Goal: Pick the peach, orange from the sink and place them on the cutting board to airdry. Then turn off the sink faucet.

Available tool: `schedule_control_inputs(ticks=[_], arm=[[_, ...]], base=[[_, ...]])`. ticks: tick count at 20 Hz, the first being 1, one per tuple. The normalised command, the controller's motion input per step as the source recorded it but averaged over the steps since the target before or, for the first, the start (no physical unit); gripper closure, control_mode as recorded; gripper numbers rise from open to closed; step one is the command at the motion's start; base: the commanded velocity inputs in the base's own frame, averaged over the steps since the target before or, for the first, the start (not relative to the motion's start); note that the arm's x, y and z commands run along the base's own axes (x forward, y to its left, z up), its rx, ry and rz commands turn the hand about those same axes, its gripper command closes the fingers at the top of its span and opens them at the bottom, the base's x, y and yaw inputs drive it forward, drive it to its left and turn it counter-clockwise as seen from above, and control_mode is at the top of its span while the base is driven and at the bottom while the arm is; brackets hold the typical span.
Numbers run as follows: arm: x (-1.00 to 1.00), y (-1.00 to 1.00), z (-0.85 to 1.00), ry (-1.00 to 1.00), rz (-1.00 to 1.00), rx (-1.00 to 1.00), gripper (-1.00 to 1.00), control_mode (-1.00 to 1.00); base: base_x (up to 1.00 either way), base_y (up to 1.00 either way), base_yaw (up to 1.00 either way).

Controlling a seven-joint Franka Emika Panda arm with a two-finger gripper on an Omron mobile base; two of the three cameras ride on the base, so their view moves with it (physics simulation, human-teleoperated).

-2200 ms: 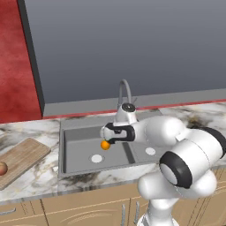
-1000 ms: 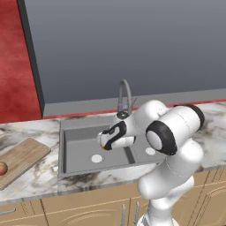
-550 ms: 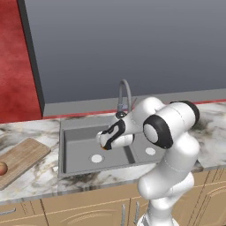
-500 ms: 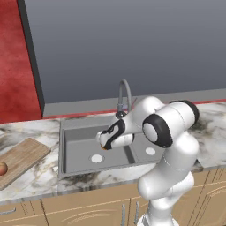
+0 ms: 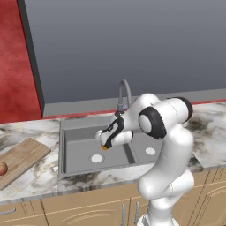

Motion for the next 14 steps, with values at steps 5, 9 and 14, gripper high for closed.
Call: schedule_control_inputs(ticks=[5, 9, 14], arm=[[0.26, 0.03, -0.22, 0.0, 0.0, 0.0, -1.0, -1.0], [0.14, 0.1, -0.17, 0.0, 0.0, 0.0, -1.0, -1.0], [0.09, 0.17, -0.16, 0.01, 0.0, 0.0, -1.0, -1.0]], base=[[0.0, 0.0, 0.0], [0.0, 0.0, 0.0], [0.0, 0.0, 0.0]])
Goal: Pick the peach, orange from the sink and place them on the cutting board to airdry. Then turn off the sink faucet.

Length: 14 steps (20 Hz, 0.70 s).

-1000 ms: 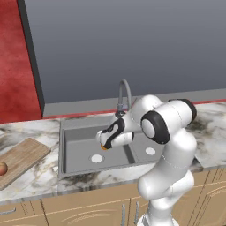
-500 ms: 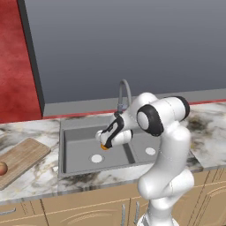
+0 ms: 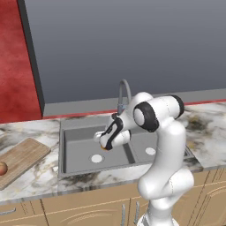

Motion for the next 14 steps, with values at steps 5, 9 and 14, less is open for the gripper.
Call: schedule_control_inputs(ticks=[5, 9, 14], arm=[[0.06, 0.1, -0.16, 0.01, -0.01, 0.0, -1.0, -1.0], [0.04, 0.0, -0.14, 0.0, -0.01, 0.0, -1.0, -1.0], [0.09, 0.05, -0.17, 0.01, -0.01, 0.0, -1.0, -1.0]], base=[[0.0, 0.0, 0.0], [0.0, 0.0, 0.0], [0.0, 0.0, 0.0]])
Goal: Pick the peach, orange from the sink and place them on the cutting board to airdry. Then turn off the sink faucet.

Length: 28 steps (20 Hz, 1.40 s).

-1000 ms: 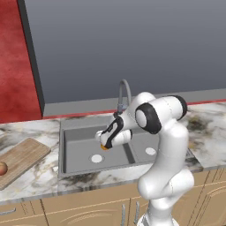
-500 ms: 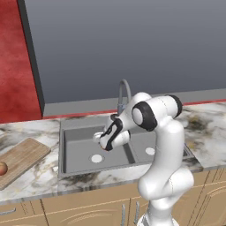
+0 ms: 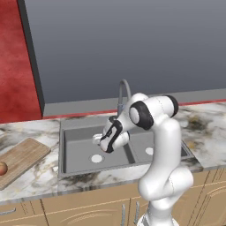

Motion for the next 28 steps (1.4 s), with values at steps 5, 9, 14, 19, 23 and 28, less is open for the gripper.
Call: schedule_control_inputs(ticks=[5, 9, 14, 19, 23, 28], arm=[[0.13, 0.08, -0.19, 0.01, -0.01, 0.0, -1.0, -1.0], [0.12, 0.07, -0.21, 0.02, -0.02, 0.0, 1.0, -1.0], [0.01, 0.02, -0.07, 0.0, -0.01, 0.0, 1.0, -1.0], [0.0, 0.0, 0.0, 0.0, -0.01, 0.0, 1.0, -1.0], [0.0, 0.0, 0.0, 0.0, -0.01, 0.0, 1.0, -1.0], [-0.14, 0.01, 0.14, -0.01, 0.0, 0.0, 1.0, -1.0]], base=[[0.0, 0.0, 0.0], [0.0, 0.0, 0.0], [0.0, 0.0, 0.0], [0.0, 0.0, 0.0], [0.0, 0.0, 0.0], [0.0, 0.0, 0.0]])
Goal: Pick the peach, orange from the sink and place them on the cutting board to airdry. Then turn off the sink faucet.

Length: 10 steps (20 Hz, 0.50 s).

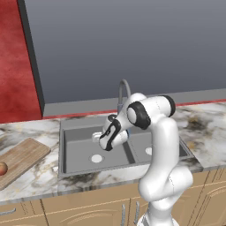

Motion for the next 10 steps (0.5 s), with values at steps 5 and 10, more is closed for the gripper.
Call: schedule_control_inputs(ticks=[5, 10], arm=[[-0.25, 0.0, 0.39, 0.0, 0.0, 0.04, 1.0, -1.0], [-0.29, 0.0, 0.57, 0.0, 0.0, 0.08, 1.0, -1.0]], base=[[0.0, 0.0, 0.0], [0.0, 0.0, 0.0]])
